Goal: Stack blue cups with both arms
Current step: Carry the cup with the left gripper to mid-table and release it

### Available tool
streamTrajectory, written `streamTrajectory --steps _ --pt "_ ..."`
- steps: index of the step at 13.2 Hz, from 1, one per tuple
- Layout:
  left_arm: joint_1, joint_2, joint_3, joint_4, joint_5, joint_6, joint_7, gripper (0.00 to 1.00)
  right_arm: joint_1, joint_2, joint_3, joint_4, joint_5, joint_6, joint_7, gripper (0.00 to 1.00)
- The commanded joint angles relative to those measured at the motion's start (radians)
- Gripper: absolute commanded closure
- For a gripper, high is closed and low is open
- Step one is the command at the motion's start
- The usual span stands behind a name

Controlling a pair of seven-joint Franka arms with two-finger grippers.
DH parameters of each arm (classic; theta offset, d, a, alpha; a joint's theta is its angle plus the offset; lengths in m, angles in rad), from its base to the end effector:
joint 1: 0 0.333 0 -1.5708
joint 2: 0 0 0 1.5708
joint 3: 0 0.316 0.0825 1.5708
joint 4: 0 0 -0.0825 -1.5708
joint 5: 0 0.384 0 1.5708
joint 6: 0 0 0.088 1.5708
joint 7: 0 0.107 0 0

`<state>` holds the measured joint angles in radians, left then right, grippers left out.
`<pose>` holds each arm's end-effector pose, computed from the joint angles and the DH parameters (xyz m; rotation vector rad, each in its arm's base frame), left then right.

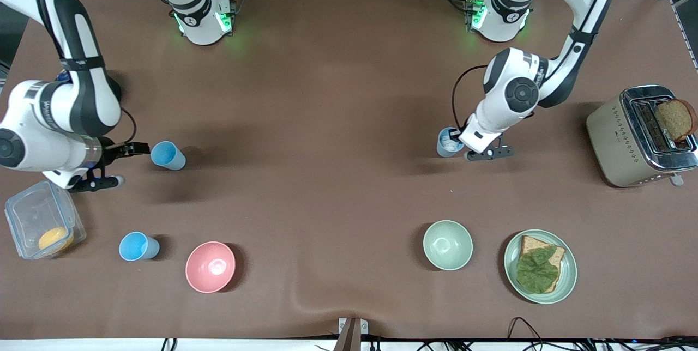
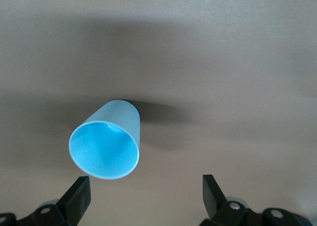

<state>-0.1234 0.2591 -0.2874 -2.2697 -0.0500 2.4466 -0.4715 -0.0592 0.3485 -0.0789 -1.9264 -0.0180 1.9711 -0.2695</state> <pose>0.4842 -0.2129 0.2424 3.0700 0.1640 -0.1696 0.5781 -0.0799 0.2883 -3.0783 -0.2182 0.4746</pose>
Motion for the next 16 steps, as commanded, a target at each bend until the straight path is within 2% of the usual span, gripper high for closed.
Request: streamTrajectory --steps 1,3,6,9,10,11,13,14,16 --pt "-0.062 0.002 -0.035 0.047 -0.05 0.005 -0.114 1.0 -0.01 0.018 0.011 -0.042 -0.002 0.052 -0.007 0.0" --pt "-0.145 0.032 -0.048 0.111 -0.05 0.003 -0.264 1.0 -0.005 0.053 0.01 -0.043 0.061 0.063 -0.008 0.0" --pt "-0.287 0.135 -0.047 0.283 -0.045 -0.004 -0.499 1.0 -0.004 0.079 0.01 -0.043 0.067 0.066 -0.008 0.0" --pt "-0.376 0.239 -0.047 0.413 -0.039 -0.008 -0.613 1.0 -0.008 0.093 0.01 -0.043 0.066 0.081 -0.008 0.0" --pt "-0.402 0.274 -0.047 0.459 -0.042 -0.009 -0.622 1.0 -0.008 0.101 0.01 -0.043 0.066 0.083 -0.008 0.13" --pt "-0.429 0.305 -0.047 0.504 -0.047 -0.024 -0.642 1.0 -0.01 0.107 0.01 -0.043 0.067 0.083 -0.008 0.42" --pt "-0.482 0.365 -0.036 0.594 -0.031 -0.079 -0.705 1.0 -0.011 0.118 0.01 -0.043 0.101 0.086 -0.008 0.89" --pt "-0.495 0.393 -0.032 0.628 -0.024 -0.113 -0.71 1.0 -0.013 0.118 0.01 -0.043 0.118 0.084 -0.008 1.0" --pt "-0.498 0.408 -0.027 0.641 0.005 -0.124 -0.719 1.0 -0.021 0.118 0.01 -0.043 0.119 0.084 -0.013 1.0"
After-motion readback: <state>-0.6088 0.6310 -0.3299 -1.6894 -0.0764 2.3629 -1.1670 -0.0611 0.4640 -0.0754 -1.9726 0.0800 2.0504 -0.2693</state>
